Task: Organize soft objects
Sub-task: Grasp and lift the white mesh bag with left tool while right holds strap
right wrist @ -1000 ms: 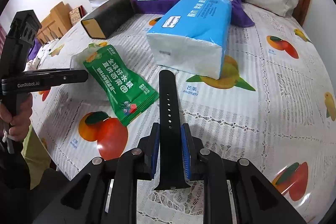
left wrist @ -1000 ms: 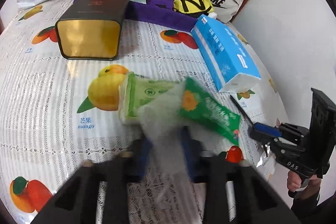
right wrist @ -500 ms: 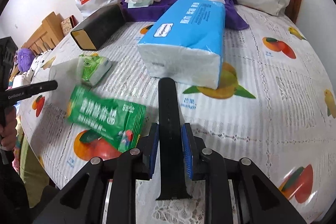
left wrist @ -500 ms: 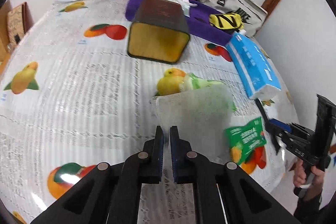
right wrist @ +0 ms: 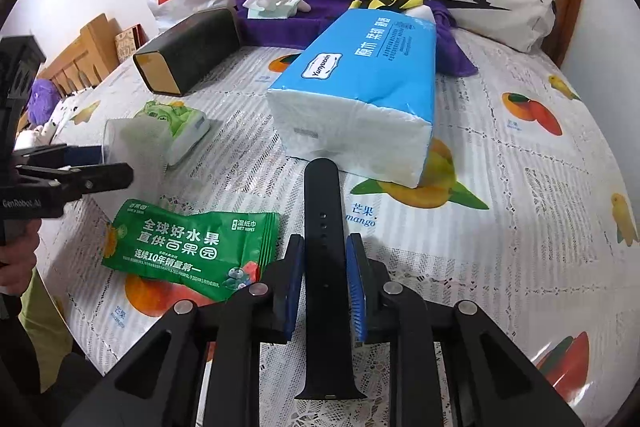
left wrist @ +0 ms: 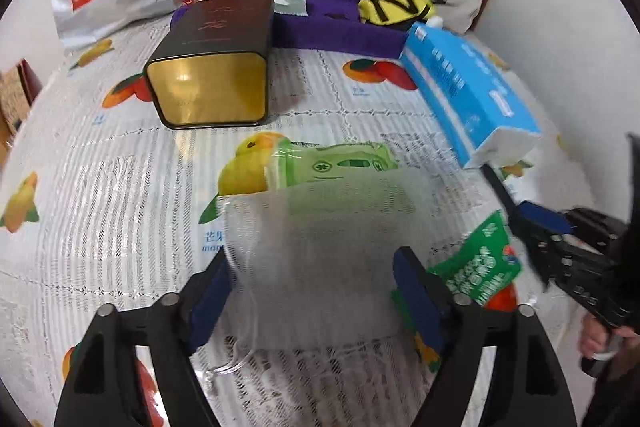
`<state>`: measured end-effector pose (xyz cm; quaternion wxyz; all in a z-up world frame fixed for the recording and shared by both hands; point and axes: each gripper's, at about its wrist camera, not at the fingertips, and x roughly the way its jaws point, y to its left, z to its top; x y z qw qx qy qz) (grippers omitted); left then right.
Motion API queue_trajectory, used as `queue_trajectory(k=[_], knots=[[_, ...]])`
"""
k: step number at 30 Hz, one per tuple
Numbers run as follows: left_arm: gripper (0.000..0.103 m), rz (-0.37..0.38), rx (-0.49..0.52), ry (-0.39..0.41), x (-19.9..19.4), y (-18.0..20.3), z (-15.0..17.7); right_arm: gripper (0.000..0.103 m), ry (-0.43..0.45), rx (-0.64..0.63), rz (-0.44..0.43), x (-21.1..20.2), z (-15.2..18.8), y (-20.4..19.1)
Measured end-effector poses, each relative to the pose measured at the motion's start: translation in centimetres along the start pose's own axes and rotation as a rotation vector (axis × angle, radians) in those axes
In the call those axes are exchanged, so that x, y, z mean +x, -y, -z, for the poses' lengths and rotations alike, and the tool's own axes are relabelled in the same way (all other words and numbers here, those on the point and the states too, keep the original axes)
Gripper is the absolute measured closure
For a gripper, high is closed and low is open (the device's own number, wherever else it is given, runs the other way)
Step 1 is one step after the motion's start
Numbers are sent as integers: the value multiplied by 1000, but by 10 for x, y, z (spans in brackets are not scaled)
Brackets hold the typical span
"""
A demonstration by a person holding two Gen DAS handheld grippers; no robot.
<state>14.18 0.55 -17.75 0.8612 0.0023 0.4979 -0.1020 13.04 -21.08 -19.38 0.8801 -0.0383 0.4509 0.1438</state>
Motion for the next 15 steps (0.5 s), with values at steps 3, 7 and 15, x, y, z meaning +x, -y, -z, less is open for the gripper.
queue_trajectory(k=[3, 7, 15], knots=[[9, -49, 24, -4, 7, 9, -1, 81, 3, 0, -4, 0, 0, 1], [7, -81, 22, -4, 12, 13, -2, 80, 8, 1, -8, 0, 1, 1], [69, -93, 51, 52, 3, 20, 1, 82, 46, 9, 3, -2, 7, -2]])
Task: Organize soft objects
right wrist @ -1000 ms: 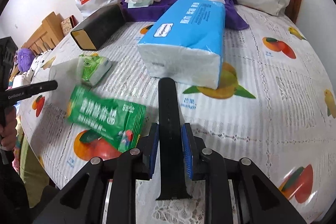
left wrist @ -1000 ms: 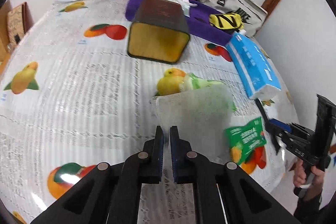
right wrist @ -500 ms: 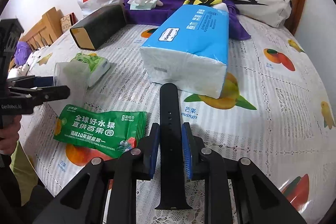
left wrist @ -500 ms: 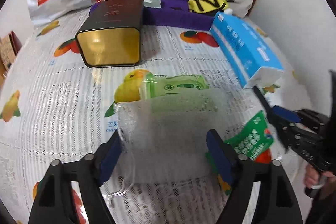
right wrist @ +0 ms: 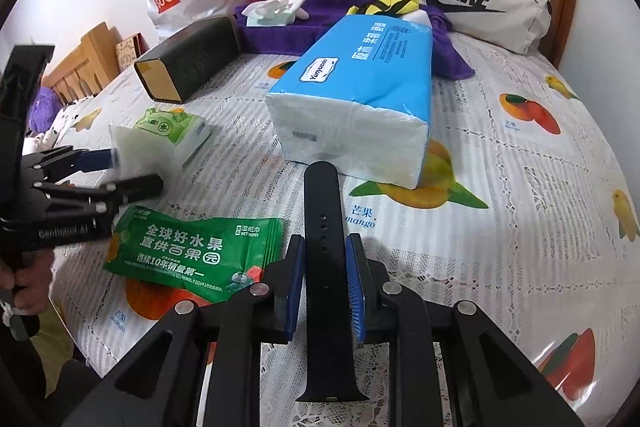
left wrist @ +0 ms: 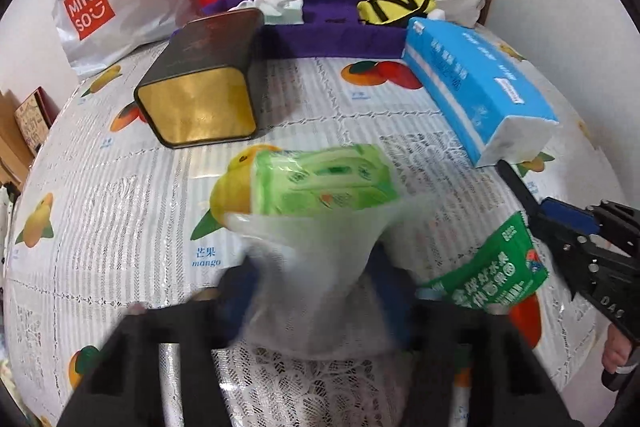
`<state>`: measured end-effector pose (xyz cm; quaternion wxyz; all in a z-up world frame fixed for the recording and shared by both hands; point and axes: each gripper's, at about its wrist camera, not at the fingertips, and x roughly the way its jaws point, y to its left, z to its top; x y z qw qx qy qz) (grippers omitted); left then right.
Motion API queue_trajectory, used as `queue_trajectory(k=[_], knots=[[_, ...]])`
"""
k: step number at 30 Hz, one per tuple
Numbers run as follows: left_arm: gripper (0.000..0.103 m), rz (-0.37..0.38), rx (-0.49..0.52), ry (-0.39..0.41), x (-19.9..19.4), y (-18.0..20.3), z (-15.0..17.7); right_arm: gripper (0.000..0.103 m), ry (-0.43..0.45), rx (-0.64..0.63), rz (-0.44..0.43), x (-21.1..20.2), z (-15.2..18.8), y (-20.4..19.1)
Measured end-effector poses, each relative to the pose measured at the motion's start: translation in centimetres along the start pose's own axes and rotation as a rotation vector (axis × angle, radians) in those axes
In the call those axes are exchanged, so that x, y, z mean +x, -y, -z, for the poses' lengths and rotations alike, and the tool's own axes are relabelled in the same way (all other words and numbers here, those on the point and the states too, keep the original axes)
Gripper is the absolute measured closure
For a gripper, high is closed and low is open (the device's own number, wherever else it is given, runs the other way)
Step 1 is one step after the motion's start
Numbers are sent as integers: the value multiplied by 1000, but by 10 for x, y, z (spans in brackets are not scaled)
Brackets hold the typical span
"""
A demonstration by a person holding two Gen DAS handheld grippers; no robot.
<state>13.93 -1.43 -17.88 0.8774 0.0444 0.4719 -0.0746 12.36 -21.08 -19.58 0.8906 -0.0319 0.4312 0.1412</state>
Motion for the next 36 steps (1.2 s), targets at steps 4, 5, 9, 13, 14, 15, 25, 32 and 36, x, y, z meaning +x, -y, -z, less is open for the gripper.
queue_trajectory(k=[4, 5, 9, 13, 14, 15, 25, 32, 36], knots=[[96, 69, -28, -19, -3, -10, 0, 82, -6, -1, 0, -2, -1, -1], [96, 80, -38, -21, -6, -14, 1, 83, -8, 2, -6, -3, -1, -1], [96, 69, -88, -4, -15, -34, 9, 83, -15, 14, -11, -6, 1, 2], [96, 70, -178, 6, -23, -61, 13, 83, -8, 26, -2, -14, 0, 6], [96, 76, -192, 8, -24, -66, 13, 83, -7, 27, -3, -15, 0, 6], [96, 85, -203, 9, -25, -70, 13, 83, -7, 27, -7, -17, -1, 7], [96, 97, -243, 48, -39, -87, -1, 83, 19, 25, -16, -34, -7, 2], [96, 98, -252, 76, -49, -94, -19, 83, 64, 9, -40, -53, -22, -1], [96, 99, -254, 90, -54, -96, -32, 83, 99, 3, -63, -63, -36, -1]])
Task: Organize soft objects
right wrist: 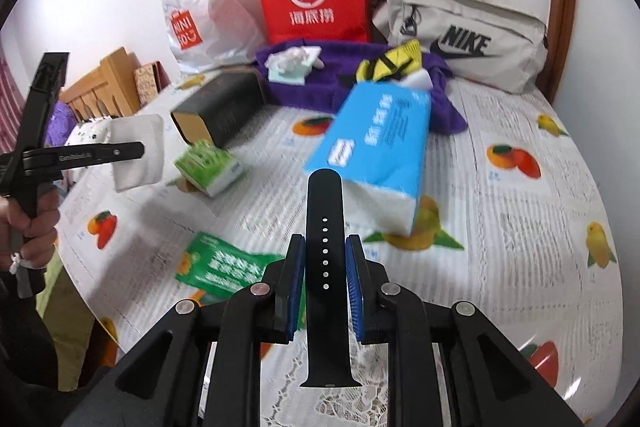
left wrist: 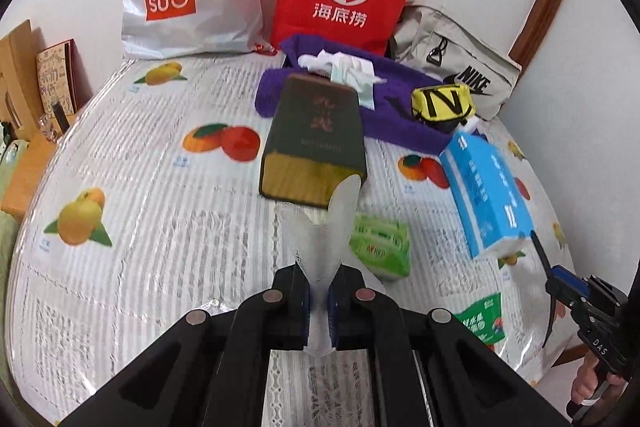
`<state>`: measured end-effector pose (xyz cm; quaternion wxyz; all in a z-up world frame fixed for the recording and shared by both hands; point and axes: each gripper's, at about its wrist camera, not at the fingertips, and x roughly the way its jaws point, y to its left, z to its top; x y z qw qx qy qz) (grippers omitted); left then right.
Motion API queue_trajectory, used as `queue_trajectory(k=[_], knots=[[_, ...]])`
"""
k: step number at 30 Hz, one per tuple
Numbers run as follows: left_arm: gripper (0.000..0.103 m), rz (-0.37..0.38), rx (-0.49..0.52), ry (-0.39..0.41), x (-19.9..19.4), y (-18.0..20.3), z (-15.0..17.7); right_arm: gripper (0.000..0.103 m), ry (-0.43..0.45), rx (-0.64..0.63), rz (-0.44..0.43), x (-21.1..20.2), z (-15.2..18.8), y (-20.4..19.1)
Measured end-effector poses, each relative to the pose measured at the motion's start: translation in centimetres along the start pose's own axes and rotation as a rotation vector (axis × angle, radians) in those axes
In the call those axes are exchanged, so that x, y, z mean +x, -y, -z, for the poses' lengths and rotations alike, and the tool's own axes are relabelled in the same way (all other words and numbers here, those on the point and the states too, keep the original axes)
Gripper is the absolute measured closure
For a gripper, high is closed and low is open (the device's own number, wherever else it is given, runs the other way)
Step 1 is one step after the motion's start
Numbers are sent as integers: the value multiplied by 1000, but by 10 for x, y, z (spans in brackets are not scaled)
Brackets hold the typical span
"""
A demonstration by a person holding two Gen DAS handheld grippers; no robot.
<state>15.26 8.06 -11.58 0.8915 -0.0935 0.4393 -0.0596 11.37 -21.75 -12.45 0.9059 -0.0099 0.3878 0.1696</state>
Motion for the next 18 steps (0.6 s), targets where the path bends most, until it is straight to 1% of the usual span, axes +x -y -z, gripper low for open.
queue_trajectory(k=[9, 18], knots=[[96, -9, 1, 14, 4, 4, -38, 83, 56, -14, 1, 4, -48, 11], [96, -10, 8, 24, 14, 12, -86, 83, 92, -21, 1, 28, -108, 23]])
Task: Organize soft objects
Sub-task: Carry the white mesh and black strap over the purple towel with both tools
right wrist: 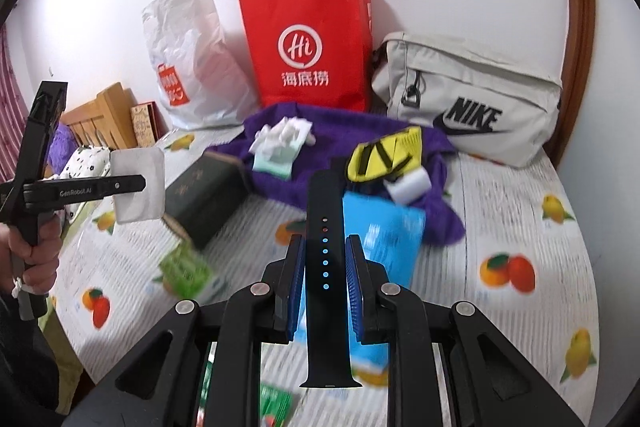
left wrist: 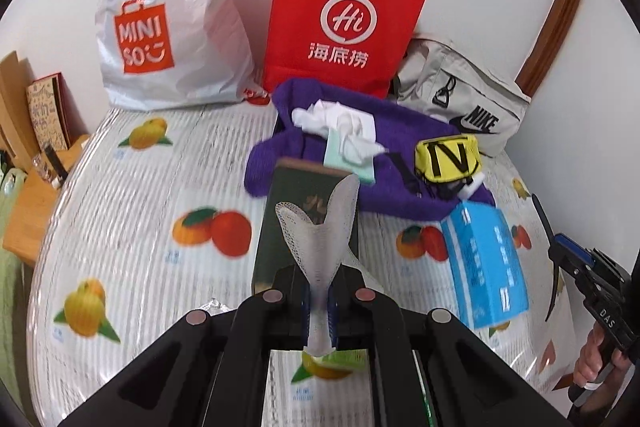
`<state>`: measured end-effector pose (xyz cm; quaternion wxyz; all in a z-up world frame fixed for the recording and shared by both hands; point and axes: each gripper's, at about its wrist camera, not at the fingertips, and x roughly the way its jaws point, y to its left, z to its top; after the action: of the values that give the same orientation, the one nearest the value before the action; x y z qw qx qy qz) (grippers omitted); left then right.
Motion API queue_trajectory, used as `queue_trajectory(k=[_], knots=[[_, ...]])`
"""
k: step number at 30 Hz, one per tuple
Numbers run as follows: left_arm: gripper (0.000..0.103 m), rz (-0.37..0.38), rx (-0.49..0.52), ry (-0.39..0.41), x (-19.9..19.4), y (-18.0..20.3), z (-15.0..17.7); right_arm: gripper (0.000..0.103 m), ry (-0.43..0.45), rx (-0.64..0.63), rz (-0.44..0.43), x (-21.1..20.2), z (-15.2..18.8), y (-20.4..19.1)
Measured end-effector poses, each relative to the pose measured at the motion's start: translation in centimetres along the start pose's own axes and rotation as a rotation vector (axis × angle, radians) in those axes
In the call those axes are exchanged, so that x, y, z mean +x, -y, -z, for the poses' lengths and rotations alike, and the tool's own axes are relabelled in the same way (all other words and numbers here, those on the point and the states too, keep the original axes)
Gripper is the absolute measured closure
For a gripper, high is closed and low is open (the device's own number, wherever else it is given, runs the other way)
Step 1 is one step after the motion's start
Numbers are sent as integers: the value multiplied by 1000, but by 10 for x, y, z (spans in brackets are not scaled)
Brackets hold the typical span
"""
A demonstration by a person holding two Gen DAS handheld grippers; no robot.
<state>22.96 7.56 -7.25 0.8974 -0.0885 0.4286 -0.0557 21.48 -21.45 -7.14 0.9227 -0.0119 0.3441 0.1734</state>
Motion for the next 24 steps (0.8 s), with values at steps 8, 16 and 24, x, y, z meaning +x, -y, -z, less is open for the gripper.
queue_trajectory(k=[8, 16, 24], knots=[[96, 1, 20, 13, 16, 7, -43, 83, 12, 14, -2, 34, -44, 15], [96, 5, 8, -13, 49, 9, -72, 83, -13, 21, 6, 79, -78, 33], [96, 26, -4, -28, 75, 10, -94, 83, -56, 30, -1, 124, -99, 44]])
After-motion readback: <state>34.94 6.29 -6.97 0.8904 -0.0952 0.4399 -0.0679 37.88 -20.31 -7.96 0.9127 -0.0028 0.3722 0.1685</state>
